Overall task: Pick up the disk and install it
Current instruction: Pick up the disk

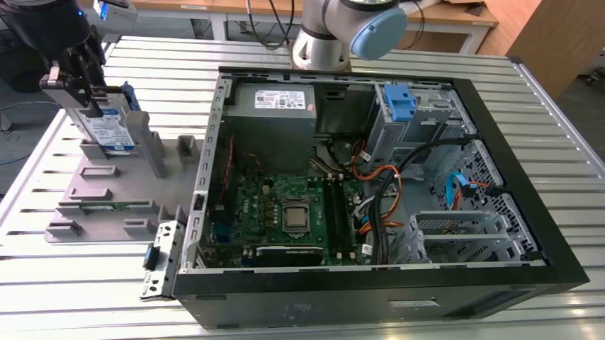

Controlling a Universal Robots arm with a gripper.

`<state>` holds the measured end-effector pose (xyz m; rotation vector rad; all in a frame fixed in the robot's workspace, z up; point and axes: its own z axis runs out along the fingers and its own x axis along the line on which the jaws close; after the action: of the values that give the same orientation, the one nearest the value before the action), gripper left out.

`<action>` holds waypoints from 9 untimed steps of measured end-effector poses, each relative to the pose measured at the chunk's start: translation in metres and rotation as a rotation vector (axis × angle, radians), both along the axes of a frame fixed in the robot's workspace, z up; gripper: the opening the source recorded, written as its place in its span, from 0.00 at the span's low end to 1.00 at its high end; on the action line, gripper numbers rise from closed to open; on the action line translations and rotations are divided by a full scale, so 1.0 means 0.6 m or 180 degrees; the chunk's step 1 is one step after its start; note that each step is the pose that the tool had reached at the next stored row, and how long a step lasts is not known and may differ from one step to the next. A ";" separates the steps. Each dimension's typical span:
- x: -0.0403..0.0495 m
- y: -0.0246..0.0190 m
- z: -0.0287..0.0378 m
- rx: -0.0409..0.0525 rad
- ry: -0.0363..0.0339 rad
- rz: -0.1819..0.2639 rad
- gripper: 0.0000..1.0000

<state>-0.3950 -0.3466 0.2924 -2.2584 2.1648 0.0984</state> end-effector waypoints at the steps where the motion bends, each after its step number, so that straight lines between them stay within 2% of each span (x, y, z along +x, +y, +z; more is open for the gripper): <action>1: 0.000 0.0000 0.000 0.0000 0.0000 0.0000 0.54; 4: 0.000 0.0000 0.002 0.0000 0.0000 0.0000 0.54; 9: 0.000 0.0000 0.013 0.0000 0.0000 0.0000 0.54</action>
<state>-0.3950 -0.3466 0.3004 -2.2583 2.1649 0.0984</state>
